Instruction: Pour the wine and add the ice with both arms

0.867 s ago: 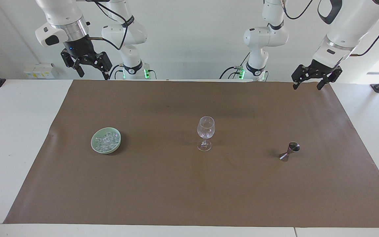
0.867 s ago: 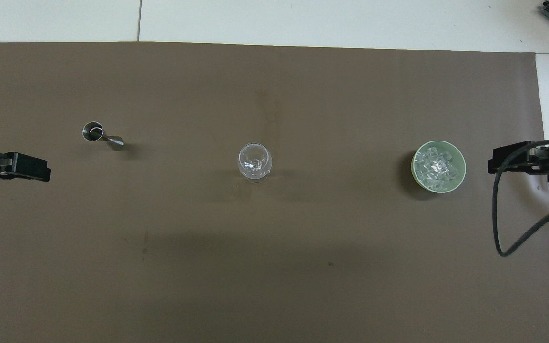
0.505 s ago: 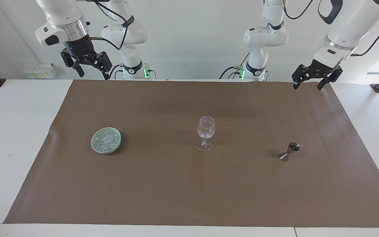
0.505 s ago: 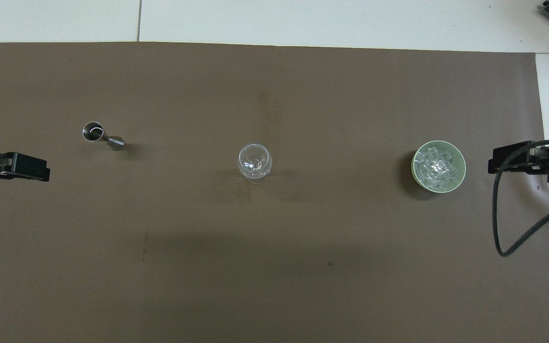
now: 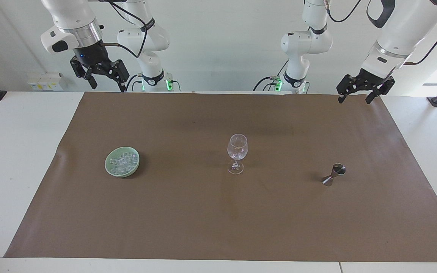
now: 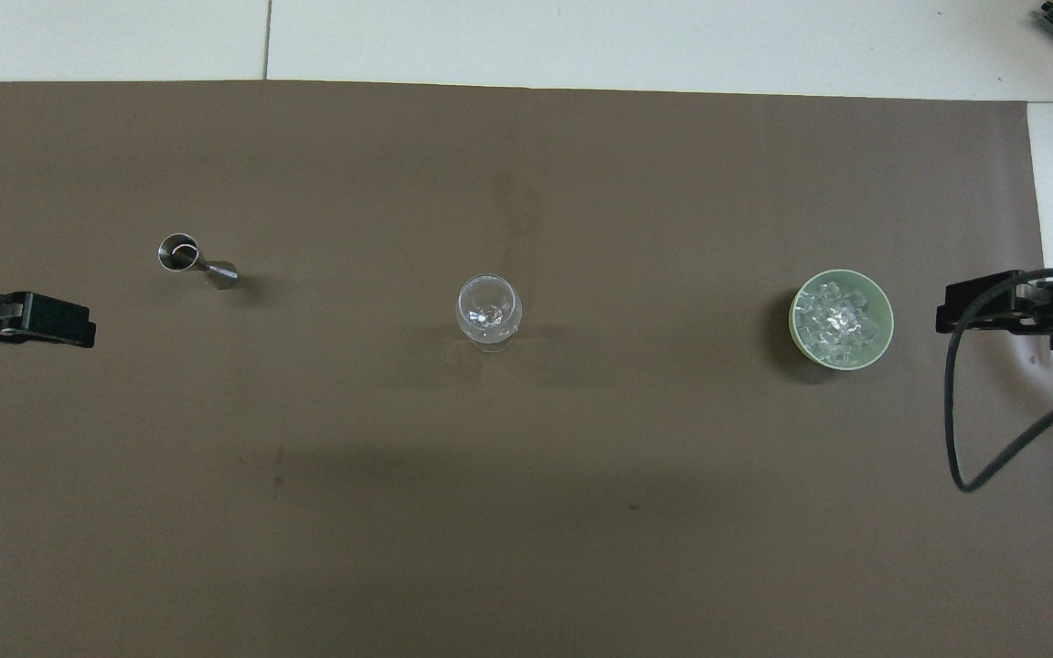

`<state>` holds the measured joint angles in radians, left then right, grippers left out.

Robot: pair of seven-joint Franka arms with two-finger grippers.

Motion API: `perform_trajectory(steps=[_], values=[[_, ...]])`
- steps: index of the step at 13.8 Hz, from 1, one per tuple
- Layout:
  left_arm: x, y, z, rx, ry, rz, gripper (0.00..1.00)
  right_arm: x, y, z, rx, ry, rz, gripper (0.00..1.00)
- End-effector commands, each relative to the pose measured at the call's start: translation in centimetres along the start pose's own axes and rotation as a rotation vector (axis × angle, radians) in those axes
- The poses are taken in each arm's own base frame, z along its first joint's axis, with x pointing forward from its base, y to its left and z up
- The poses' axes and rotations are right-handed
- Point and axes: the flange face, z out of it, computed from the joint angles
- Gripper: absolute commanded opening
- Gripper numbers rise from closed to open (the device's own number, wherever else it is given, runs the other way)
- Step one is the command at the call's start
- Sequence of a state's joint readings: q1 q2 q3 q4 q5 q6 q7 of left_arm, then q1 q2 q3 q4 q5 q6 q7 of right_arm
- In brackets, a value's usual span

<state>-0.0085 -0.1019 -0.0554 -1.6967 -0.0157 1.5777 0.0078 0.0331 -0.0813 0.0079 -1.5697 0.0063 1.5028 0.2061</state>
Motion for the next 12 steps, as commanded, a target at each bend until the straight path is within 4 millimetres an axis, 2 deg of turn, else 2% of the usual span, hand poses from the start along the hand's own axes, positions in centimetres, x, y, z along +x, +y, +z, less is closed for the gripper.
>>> perform_trajectory(steps=[1,3,5,7,12], values=[[-0.5,-0.2,0.1,-0.005,0.017,-0.017,1.0,-0.5,0.1,0.0,-0.009,0.011,-0.002,1.0],[-0.3,-1.5,0.2,-0.006,0.042,-0.043,1.0,-0.5,0.1,0.0,-0.01,0.009,-0.002,1.0],[-0.6,-2.0,1.2,-0.005,0.056,-0.055,1.0,-0.5,0.1,0.0,-0.01,0.009,-0.002,1.0],[-0.9,-3.5,2.1,-0.002,0.088,-0.087,1.0,-0.5,0.1,0.0,-0.01,0.009,-0.002,1.0],[-0.4,-4.9,3.8,-0.006,0.156,-0.209,1.0,-0.5,0.1,0.0,-0.01,0.009,-0.002,1.0]])
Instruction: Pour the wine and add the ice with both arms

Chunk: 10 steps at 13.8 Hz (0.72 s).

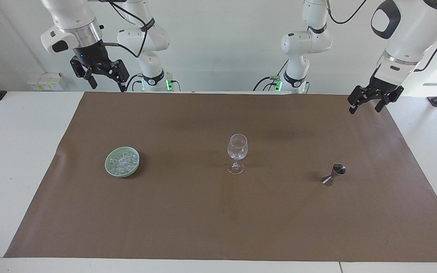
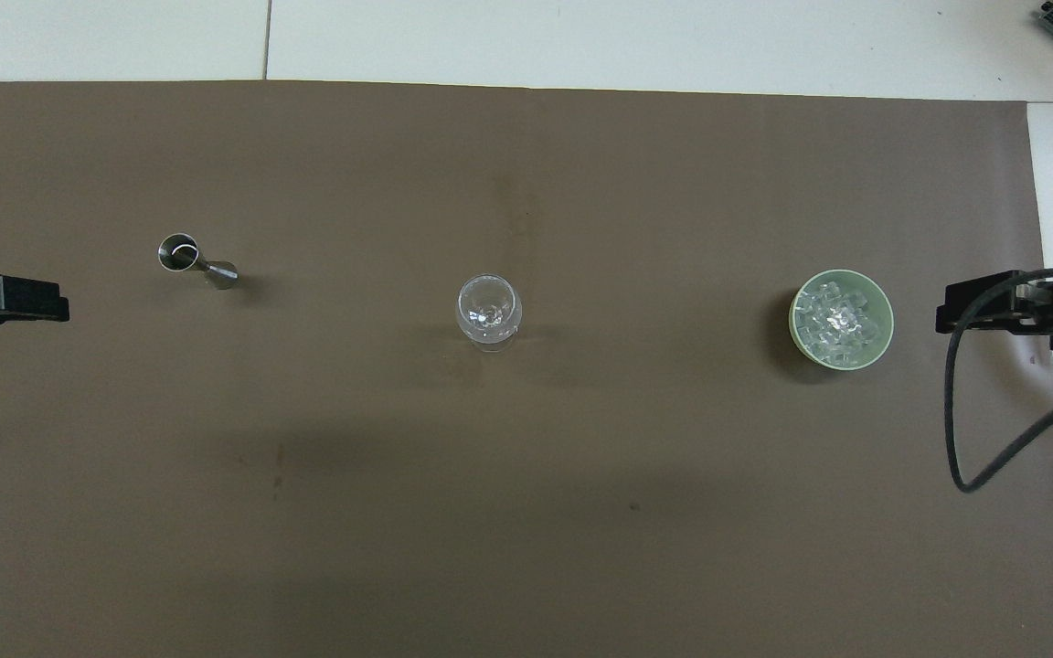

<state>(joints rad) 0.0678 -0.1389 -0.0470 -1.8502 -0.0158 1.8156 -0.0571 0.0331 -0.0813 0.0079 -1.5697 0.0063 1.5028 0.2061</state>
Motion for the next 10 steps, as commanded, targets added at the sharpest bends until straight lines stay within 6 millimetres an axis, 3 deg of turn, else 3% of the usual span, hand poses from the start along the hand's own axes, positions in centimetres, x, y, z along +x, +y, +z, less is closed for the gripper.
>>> perform_trajectory(steps=[1,10], values=[[-0.7,-0.6,1.0,-0.007,0.033,-0.071,1.0,-0.5,0.1,0.0,-0.01,0.009,-0.002,1.0],[0.0,-4.9,7.5,-0.141,-0.035,-0.451,1.0,-0.5,0.1,0.0,-0.009,0.011,-0.002,1.0]])
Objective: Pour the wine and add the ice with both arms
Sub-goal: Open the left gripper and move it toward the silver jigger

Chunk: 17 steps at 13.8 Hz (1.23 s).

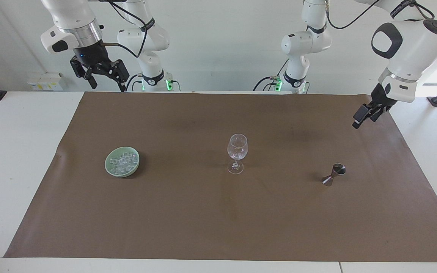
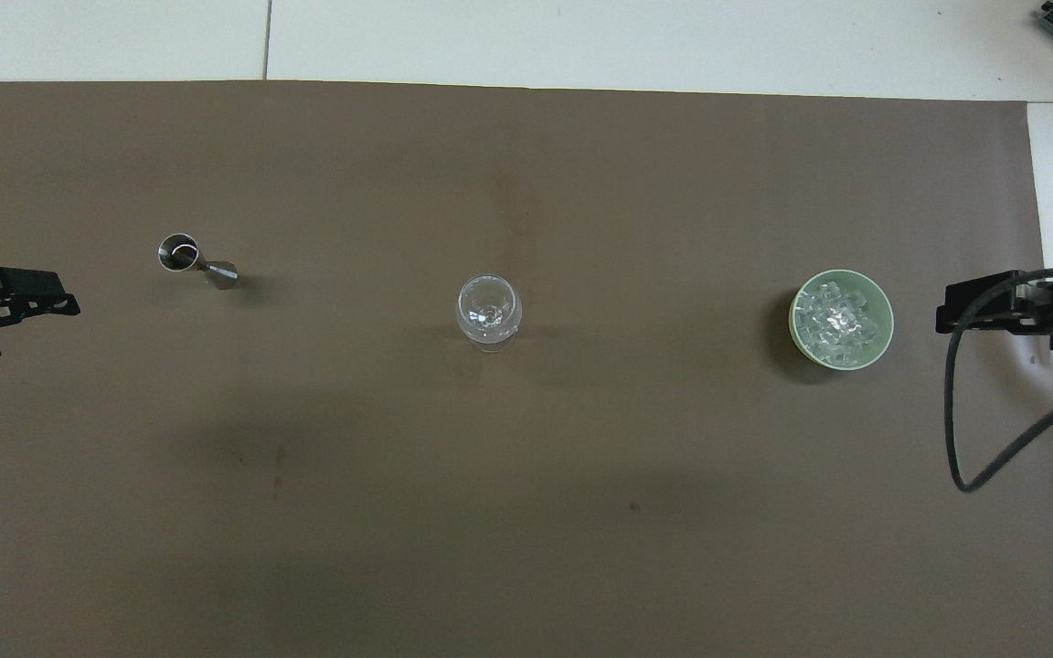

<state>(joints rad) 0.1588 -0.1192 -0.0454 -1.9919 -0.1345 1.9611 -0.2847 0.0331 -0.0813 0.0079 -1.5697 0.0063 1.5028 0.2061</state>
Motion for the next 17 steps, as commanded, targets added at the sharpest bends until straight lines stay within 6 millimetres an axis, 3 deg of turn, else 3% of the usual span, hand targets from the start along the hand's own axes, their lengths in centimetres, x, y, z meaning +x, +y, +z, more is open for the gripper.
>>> perform_trajectory(steps=[1,8,17], values=[[0.8,-1.3,1.5,-0.059,-0.028,-0.138,1.0,-0.5,0.1,0.0,-0.009,0.011,-0.002,1.0],[2.3,-1.3,4.8,-0.177,-0.106,-0.492,1.0,-0.5,0.1,0.0,-0.01,0.009,-0.002,1.0],[2.9,-0.4,6.4,-0.254,-0.184,-0.846,1.0,-0.5,0.1,0.0,-0.01,0.009,-0.002,1.0]])
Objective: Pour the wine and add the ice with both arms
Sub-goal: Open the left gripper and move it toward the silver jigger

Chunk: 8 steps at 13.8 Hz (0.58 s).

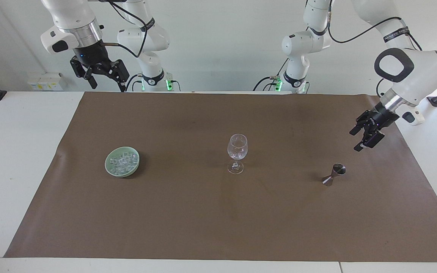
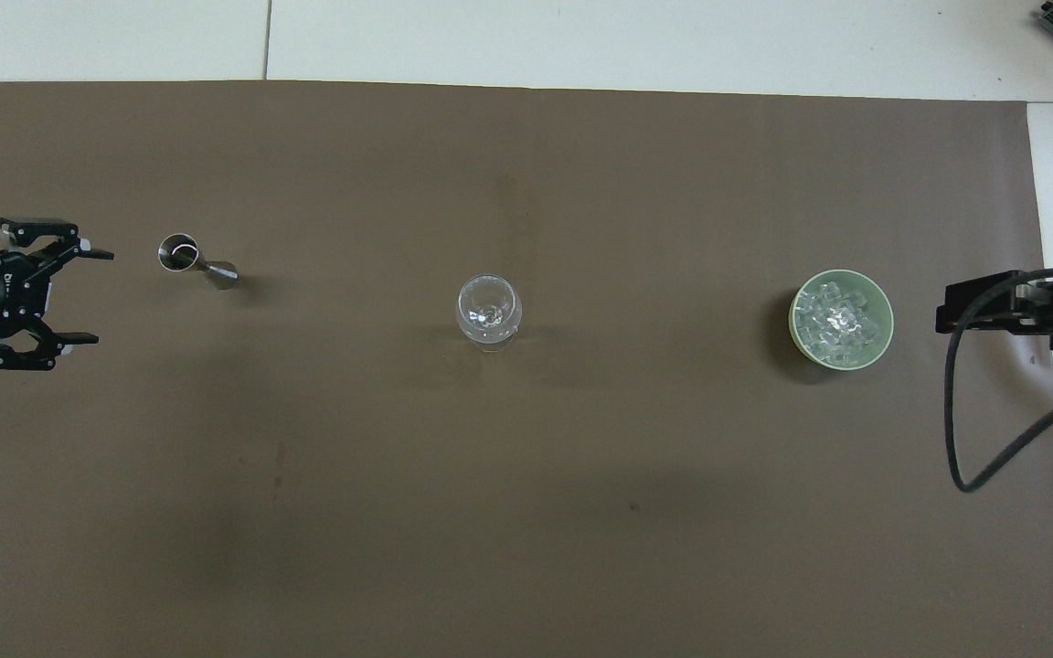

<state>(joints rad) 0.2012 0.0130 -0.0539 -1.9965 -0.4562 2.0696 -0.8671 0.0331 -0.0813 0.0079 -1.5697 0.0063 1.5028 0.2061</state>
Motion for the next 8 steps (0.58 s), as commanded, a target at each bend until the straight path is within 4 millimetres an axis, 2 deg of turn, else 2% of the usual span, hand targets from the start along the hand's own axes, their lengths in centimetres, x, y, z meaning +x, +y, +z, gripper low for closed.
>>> perform_trajectory(steps=[1,4,8], values=[[-0.5,-0.3,0.8,-0.024,-0.035,-0.074,1.0,-0.5,0.1,0.0,-0.009,0.011,-0.002,1.0],[-0.6,-0.3,1.0,-0.036,-0.048,-0.102,1.0,-0.5,0.1,0.0,-0.009,0.011,-0.002,1.0],[0.6,-1.3,1.6,-0.062,-0.092,-0.194,1.0,-0.5,0.1,0.0,-0.01,0.009,-0.002,1.0]])
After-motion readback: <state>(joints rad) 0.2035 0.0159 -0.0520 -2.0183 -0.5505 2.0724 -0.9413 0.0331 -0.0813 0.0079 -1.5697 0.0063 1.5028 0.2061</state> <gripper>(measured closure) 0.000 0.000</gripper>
